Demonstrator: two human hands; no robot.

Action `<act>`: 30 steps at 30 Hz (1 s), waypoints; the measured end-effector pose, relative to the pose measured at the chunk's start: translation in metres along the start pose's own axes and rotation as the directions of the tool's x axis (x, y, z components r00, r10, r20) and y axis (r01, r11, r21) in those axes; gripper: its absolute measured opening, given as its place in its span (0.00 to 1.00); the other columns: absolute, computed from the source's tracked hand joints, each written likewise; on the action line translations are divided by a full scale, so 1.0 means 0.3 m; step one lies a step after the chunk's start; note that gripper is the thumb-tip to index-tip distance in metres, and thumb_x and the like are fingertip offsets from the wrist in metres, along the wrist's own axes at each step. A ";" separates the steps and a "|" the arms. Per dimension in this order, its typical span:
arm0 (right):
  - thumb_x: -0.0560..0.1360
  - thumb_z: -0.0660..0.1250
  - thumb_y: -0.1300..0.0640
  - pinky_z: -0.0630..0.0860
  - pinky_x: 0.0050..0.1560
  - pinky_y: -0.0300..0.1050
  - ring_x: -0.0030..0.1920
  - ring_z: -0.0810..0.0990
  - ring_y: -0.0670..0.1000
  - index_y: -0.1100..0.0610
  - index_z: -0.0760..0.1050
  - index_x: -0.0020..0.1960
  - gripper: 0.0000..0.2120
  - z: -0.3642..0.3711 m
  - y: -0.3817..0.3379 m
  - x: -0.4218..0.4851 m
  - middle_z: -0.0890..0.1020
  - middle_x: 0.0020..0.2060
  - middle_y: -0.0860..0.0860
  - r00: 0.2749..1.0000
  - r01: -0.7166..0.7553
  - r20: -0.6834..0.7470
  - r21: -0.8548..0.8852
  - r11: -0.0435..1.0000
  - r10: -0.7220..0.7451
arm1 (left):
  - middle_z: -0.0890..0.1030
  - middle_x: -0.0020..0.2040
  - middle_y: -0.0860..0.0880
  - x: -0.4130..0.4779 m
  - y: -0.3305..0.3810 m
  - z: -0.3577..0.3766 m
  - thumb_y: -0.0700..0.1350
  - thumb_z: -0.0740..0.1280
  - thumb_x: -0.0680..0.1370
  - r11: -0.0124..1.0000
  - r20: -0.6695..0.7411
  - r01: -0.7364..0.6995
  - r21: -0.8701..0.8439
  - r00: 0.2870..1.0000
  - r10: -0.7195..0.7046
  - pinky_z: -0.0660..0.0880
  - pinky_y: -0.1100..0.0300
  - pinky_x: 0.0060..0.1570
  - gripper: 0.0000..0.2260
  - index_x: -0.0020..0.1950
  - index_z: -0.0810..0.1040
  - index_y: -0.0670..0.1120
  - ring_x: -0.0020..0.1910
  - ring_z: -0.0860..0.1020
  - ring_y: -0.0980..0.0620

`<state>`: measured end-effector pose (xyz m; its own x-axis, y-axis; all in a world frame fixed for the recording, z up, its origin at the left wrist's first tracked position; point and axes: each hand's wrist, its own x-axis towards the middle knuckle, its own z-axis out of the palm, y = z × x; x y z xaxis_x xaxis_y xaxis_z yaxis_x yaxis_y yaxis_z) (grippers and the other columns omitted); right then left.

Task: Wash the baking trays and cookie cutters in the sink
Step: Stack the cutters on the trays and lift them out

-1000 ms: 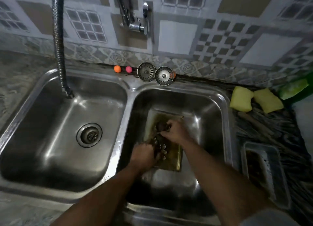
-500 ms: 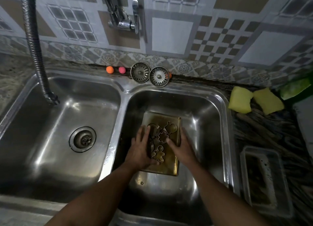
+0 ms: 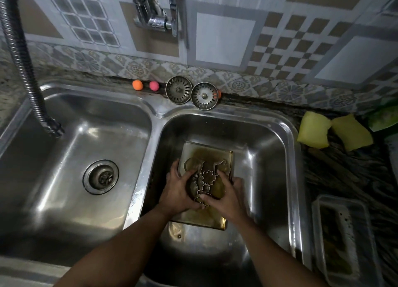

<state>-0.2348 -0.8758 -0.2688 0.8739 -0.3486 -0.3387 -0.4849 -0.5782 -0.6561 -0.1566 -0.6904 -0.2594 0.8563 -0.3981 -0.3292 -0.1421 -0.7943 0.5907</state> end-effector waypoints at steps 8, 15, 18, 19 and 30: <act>0.57 0.81 0.39 0.69 0.64 0.36 0.67 0.64 0.46 0.33 0.64 0.69 0.45 0.034 0.010 -0.013 0.59 0.63 0.47 0.998 0.004 -0.063 0.153 0.988 0.006 | 0.44 0.80 0.43 -0.009 0.004 0.006 0.57 0.85 0.49 0.988 0.031 0.039 -0.149 0.999 -0.035 0.55 0.54 0.75 0.54 0.74 0.70 0.58 0.80 0.49 0.42; 0.55 0.83 0.42 0.76 0.62 0.47 0.62 0.72 0.47 0.39 0.76 0.60 0.35 0.026 -0.044 0.005 0.65 0.59 0.46 0.975 -0.064 -0.185 0.300 0.952 0.124 | 0.48 0.78 0.51 -0.002 0.014 0.009 0.56 0.85 0.48 0.964 -0.053 0.029 -0.263 0.998 -0.044 0.61 0.54 0.75 0.49 0.69 0.75 0.60 0.78 0.54 0.46; 0.56 0.84 0.47 0.77 0.62 0.46 0.59 0.71 0.42 0.45 0.77 0.61 0.35 0.017 -0.062 -0.004 0.64 0.58 0.45 0.969 -0.058 -0.207 0.331 0.942 0.132 | 0.51 0.76 0.50 0.000 0.013 0.009 0.57 0.85 0.47 0.963 -0.116 -0.043 -0.267 0.993 0.012 0.63 0.49 0.75 0.47 0.66 0.77 0.59 0.77 0.55 0.47; 0.56 0.85 0.48 0.77 0.61 0.42 0.57 0.71 0.37 0.46 0.77 0.61 0.35 0.015 -0.071 -0.008 0.63 0.58 0.45 0.971 -0.046 -0.207 0.337 0.940 0.122 | 0.51 0.75 0.49 0.002 0.013 0.001 0.57 0.85 0.47 0.963 -0.124 -0.054 -0.262 0.992 0.022 0.64 0.48 0.75 0.46 0.66 0.78 0.59 0.76 0.55 0.47; 0.59 0.80 0.36 0.55 0.71 0.37 0.78 0.45 0.43 0.32 0.58 0.75 0.50 -0.142 -0.194 -0.020 0.41 0.77 0.40 0.953 0.184 -0.270 0.169 0.968 -0.134 | 0.37 0.80 0.53 0.002 0.136 -0.146 0.59 0.83 0.53 0.961 -0.206 -0.261 -0.089 0.949 0.238 0.62 0.60 0.70 0.48 0.72 0.70 0.65 0.78 0.52 0.56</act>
<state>-0.2132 -0.8714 -0.1998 0.8895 -0.4538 -0.0528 -0.3028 -0.4993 -0.8118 -0.1402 -0.7030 -0.2033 0.8812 -0.4724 -0.0196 -0.3157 -0.6187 0.7194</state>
